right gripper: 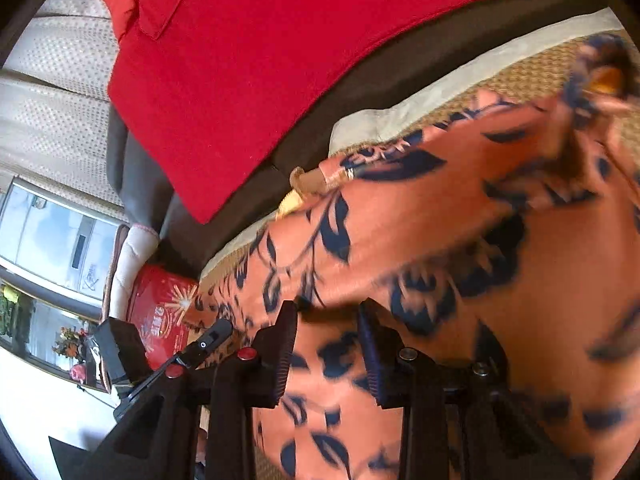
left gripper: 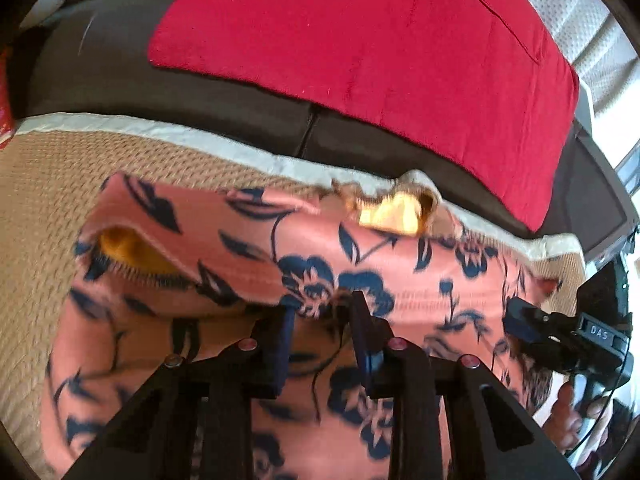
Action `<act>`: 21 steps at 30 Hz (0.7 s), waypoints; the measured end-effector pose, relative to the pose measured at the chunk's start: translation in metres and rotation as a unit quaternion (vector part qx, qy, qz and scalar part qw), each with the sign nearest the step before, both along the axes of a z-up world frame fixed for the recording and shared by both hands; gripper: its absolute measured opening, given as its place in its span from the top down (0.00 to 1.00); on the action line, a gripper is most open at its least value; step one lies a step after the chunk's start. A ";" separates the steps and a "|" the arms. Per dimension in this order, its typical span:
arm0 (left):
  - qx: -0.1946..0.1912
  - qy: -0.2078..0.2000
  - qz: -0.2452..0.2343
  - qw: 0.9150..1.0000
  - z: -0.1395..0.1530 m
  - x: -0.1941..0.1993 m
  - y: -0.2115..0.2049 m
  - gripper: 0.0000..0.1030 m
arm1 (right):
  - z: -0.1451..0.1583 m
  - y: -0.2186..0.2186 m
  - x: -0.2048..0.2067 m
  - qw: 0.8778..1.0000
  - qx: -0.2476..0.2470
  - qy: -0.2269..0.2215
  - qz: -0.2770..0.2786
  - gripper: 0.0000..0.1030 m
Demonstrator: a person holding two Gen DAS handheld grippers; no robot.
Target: Fold small clothes
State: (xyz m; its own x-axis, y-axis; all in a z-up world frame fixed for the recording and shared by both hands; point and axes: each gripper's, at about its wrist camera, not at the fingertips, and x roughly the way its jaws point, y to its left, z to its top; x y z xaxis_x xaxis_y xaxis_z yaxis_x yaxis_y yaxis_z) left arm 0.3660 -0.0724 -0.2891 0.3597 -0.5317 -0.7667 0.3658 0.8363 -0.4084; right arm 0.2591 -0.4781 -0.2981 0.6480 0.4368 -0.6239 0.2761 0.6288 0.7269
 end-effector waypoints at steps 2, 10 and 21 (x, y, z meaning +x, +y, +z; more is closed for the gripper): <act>-0.015 0.002 0.006 1.000 -0.002 0.012 -0.004 0.72 | 0.001 -0.005 0.015 1.000 0.007 -0.025 -0.006 0.67; -0.048 -0.061 0.021 0.997 0.016 0.039 -0.011 0.72 | 0.013 -0.015 0.044 0.995 -0.013 -0.086 -0.044 0.66; -0.037 -0.063 0.047 0.996 0.023 0.069 0.002 0.70 | 0.016 -0.049 0.059 0.991 0.000 -0.104 -0.087 0.65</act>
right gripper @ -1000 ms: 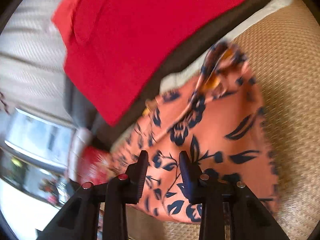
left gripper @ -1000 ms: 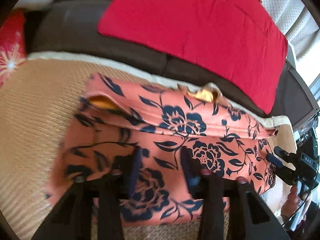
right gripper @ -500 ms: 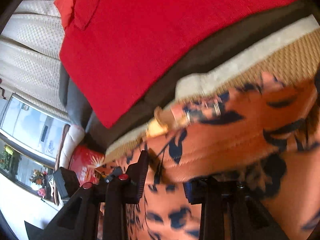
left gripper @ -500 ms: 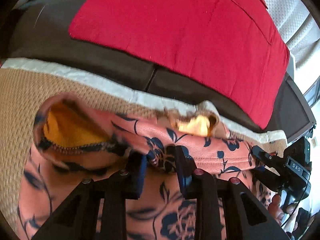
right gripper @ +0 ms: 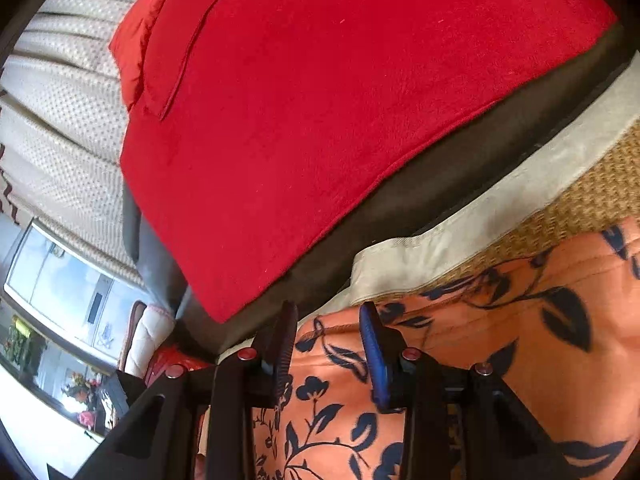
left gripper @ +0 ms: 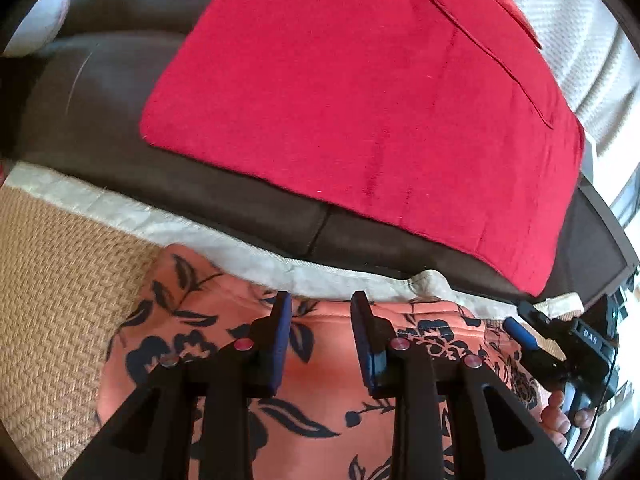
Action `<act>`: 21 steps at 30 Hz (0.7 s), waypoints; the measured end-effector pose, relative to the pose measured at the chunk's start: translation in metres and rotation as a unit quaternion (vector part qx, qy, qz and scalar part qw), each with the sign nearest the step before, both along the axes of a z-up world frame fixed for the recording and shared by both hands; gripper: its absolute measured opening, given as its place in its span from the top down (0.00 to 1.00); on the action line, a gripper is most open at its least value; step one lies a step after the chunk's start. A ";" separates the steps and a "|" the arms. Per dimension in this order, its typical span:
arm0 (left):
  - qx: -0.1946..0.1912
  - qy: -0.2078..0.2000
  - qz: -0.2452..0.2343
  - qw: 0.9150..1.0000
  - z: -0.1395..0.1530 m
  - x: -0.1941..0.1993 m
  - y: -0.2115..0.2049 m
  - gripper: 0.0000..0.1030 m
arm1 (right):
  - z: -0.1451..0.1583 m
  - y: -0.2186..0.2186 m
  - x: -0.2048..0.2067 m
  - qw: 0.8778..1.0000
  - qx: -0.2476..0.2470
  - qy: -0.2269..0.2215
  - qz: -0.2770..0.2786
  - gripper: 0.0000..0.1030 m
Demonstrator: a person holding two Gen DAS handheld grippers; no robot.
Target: Fold small clothes
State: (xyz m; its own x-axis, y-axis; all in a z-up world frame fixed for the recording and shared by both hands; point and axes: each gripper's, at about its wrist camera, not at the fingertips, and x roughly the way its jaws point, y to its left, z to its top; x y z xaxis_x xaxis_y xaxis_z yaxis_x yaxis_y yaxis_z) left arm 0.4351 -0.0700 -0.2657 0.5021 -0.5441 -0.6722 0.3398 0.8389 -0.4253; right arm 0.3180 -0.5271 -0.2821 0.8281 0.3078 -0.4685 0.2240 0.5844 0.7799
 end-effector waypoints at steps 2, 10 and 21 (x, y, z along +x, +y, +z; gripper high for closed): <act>0.017 -0.007 0.010 1.000 0.006 -0.008 0.006 0.70 | 0.005 0.000 -0.007 1.000 -0.004 0.003 -0.004 0.65; 0.140 0.001 0.038 0.989 -0.002 -0.057 0.001 0.42 | 0.012 0.073 -0.011 0.994 -0.052 0.055 0.083 0.65; 0.165 0.009 0.070 0.984 -0.002 -0.137 0.048 0.42 | 0.034 0.076 -0.124 0.997 -0.043 0.045 0.053 0.65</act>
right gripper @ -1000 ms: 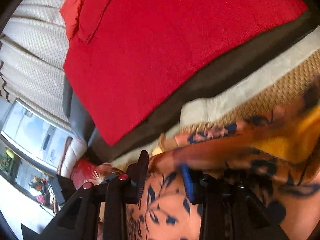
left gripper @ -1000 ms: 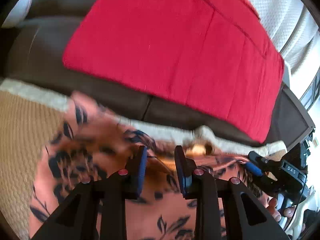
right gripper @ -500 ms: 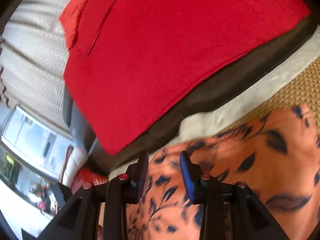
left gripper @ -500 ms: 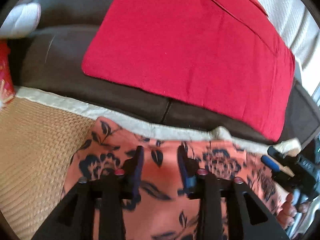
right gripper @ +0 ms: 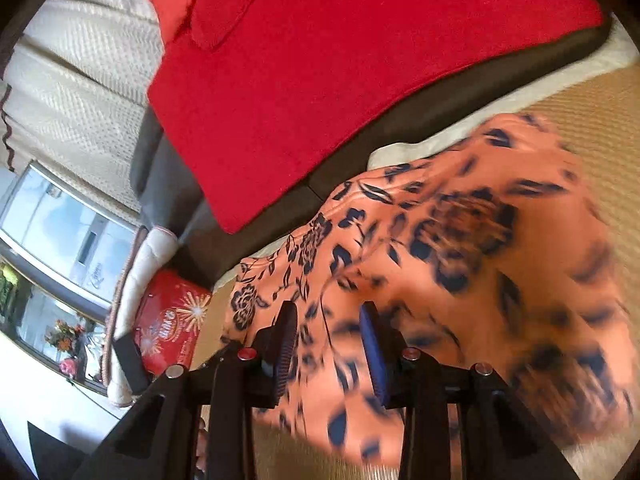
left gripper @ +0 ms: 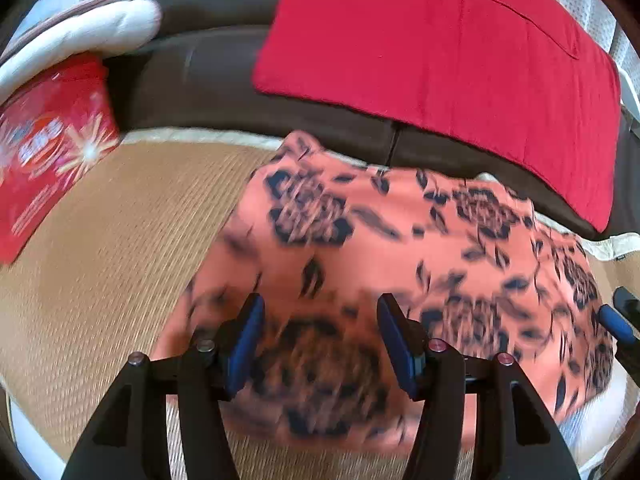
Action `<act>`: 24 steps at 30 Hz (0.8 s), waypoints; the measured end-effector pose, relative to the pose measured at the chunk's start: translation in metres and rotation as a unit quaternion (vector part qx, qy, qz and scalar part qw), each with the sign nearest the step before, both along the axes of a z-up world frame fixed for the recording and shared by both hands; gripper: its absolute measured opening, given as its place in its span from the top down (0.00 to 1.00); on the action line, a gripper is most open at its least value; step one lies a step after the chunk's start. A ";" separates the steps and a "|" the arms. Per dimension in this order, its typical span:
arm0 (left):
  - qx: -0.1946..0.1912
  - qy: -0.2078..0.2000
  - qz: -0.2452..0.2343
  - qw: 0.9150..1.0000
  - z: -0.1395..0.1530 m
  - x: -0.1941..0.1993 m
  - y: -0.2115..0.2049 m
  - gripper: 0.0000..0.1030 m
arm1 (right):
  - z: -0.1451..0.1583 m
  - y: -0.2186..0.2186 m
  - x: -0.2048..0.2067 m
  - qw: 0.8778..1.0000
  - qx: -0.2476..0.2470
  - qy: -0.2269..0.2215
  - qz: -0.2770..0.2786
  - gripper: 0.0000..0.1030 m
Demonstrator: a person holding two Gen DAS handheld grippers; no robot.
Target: Fold small clothes
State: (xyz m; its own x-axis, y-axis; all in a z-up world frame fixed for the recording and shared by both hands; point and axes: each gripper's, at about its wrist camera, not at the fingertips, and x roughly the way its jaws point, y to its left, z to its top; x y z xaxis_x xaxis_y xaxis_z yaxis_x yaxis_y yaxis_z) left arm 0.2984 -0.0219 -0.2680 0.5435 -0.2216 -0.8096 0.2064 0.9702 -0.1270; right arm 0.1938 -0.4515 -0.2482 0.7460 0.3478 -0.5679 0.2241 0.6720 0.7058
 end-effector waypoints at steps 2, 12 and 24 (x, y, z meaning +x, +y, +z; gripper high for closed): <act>0.010 0.015 0.006 1.000 -0.009 -0.006 0.008 0.43 | -0.013 -0.009 -0.022 0.999 0.022 0.024 -0.021 0.65; -0.075 0.027 0.059 0.995 -0.005 -0.043 0.048 0.42 | -0.010 -0.027 -0.083 0.998 0.040 0.003 -0.051 0.63; -0.186 0.067 0.113 0.974 -0.024 -0.041 0.071 0.52 | -0.002 0.020 -0.044 1.000 0.008 -0.015 0.002 0.63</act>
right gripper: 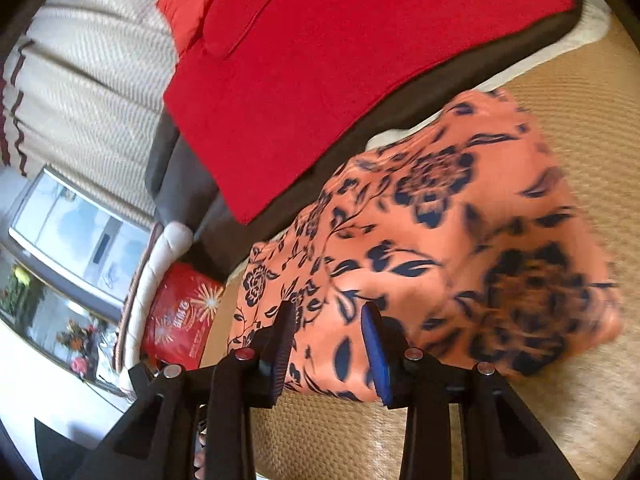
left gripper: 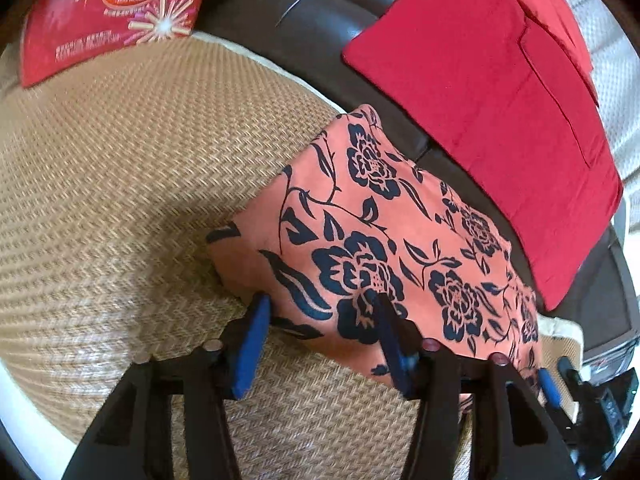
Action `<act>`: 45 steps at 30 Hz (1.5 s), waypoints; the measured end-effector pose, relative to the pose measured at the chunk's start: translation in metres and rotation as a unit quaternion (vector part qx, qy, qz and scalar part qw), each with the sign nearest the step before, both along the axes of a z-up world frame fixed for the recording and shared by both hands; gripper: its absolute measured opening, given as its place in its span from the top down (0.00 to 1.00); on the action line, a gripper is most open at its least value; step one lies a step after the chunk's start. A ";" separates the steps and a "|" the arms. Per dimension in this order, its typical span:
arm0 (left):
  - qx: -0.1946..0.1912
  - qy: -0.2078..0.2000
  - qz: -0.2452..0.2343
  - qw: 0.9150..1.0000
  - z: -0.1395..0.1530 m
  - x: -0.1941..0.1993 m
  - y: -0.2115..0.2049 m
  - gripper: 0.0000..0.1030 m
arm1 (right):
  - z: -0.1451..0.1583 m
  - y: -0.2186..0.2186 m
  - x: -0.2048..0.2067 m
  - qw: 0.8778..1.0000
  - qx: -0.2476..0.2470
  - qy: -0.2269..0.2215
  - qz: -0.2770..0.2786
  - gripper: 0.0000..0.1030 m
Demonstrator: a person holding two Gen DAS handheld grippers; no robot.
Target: Fold small clothes
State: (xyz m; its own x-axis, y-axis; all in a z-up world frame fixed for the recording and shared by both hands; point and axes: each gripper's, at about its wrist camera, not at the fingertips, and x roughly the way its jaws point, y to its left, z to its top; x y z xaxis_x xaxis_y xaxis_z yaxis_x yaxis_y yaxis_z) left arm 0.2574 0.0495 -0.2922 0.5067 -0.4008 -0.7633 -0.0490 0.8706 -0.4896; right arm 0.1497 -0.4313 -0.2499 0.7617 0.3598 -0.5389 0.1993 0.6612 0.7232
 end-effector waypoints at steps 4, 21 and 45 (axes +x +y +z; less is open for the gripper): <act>-0.014 0.004 0.019 1.000 -0.006 0.009 -0.008 0.51 | -0.009 0.020 0.027 1.000 -0.011 0.009 0.012 0.64; -0.098 0.009 0.057 0.994 -0.008 0.006 0.021 0.34 | -0.066 0.023 0.068 0.996 0.006 0.085 0.022 0.85; -0.139 0.008 0.121 0.983 -0.036 0.042 -0.011 0.72 | -0.065 0.025 0.063 0.996 0.001 0.084 0.034 0.91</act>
